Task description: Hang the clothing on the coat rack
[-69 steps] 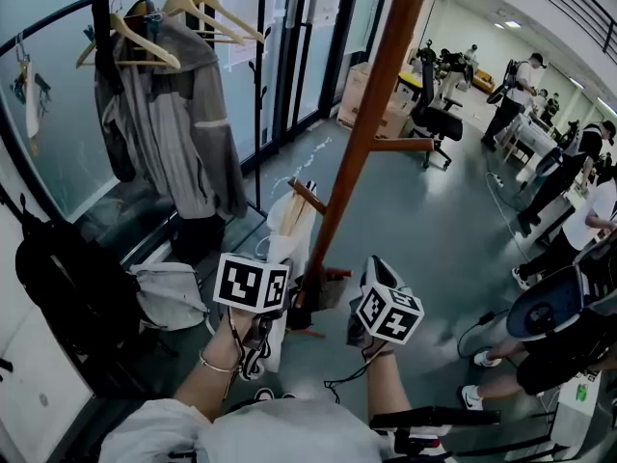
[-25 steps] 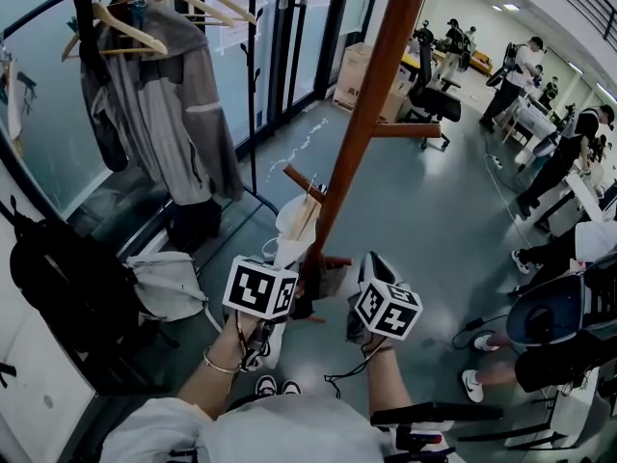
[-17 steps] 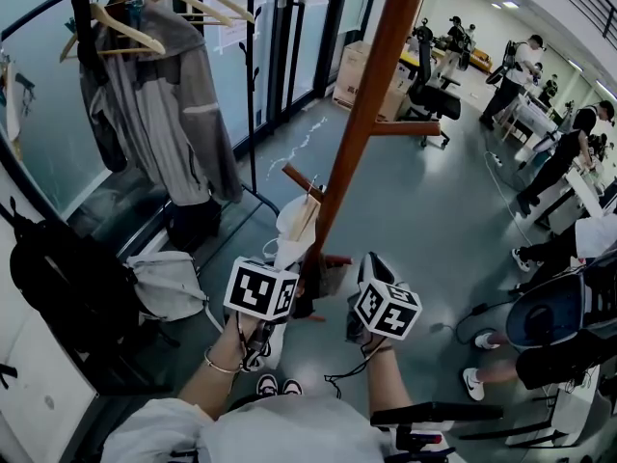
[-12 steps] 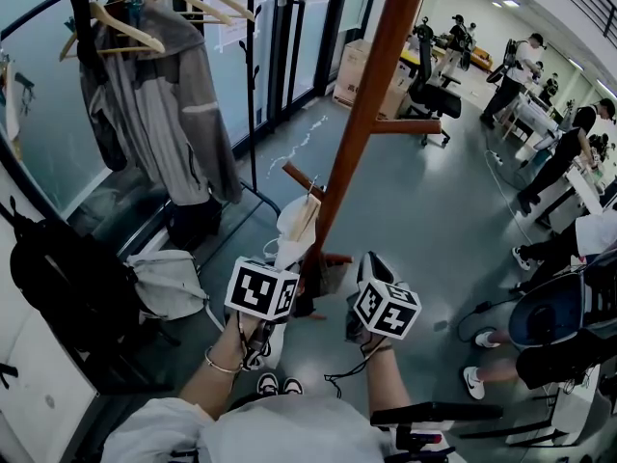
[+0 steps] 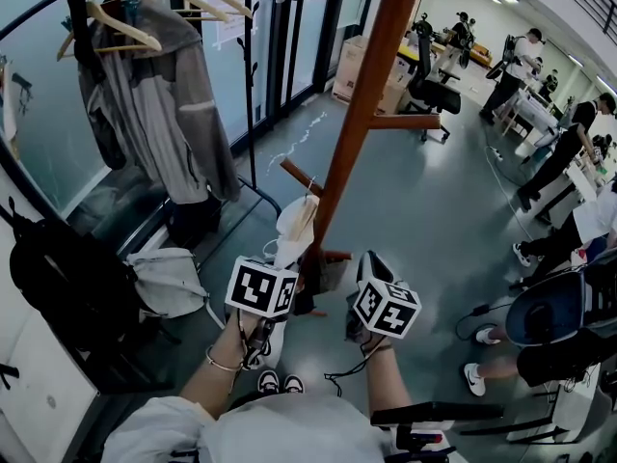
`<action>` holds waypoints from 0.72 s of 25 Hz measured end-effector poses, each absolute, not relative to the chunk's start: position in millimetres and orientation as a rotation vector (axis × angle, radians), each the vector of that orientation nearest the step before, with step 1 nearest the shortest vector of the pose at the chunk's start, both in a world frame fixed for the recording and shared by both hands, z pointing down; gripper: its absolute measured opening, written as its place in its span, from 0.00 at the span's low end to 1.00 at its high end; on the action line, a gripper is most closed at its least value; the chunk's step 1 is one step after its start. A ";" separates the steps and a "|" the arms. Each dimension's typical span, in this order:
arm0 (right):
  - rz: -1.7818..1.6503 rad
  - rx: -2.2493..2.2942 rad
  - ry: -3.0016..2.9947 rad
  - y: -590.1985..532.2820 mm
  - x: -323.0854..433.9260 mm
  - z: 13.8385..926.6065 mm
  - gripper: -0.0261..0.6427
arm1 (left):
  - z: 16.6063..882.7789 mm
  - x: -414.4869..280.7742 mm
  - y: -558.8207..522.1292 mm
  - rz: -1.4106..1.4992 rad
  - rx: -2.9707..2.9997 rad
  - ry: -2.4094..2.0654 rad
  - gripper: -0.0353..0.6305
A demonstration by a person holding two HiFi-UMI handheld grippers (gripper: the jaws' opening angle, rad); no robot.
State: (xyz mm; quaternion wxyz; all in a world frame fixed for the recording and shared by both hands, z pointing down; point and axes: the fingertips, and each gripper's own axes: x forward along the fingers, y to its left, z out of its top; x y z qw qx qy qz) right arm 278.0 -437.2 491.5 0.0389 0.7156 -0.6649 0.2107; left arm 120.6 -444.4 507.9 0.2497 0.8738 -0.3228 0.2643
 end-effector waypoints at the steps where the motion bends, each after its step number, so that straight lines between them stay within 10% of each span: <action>1: 0.647 2.194 -2.037 -436.9 278.2 492.0 0.07 | 509.3 120.1 -444.7 0.721 2.375 -0.878 0.08; 18: 0.664 2.160 -2.046 -437.2 274.1 498.9 0.07 | 523.1 121.6 -442.3 0.780 2.384 -0.879 0.09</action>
